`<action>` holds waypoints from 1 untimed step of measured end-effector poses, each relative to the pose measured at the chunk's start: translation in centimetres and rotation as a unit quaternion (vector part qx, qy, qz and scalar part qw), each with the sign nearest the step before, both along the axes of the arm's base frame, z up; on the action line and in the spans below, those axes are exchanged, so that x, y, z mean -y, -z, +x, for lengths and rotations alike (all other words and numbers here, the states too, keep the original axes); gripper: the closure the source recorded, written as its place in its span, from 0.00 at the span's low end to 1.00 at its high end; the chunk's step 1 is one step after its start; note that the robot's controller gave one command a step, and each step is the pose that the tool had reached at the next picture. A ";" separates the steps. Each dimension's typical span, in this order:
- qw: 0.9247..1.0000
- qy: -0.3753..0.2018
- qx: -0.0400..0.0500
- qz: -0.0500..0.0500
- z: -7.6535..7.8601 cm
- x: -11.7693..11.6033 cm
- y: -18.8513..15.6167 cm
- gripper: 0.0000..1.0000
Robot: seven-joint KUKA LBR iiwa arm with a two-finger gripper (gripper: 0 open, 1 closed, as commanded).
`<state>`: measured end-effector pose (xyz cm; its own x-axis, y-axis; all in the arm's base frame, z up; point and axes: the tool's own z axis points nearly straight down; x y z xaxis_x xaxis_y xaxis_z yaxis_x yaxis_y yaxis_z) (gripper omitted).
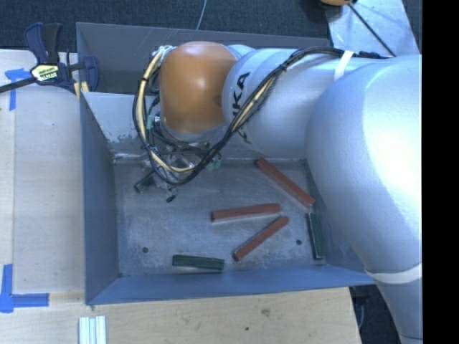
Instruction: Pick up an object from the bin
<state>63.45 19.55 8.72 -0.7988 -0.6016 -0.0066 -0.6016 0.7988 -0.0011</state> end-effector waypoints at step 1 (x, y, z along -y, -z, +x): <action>1.000 -0.020 -0.002 -0.001 -0.2 0.0 0.6 1.00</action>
Offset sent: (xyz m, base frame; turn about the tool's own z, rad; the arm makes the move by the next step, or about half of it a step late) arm -0.0001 0.0001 0.0951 0.0000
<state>63.27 19.57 8.13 -0.7743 -0.6328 -0.0016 -0.6328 0.7743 -0.0001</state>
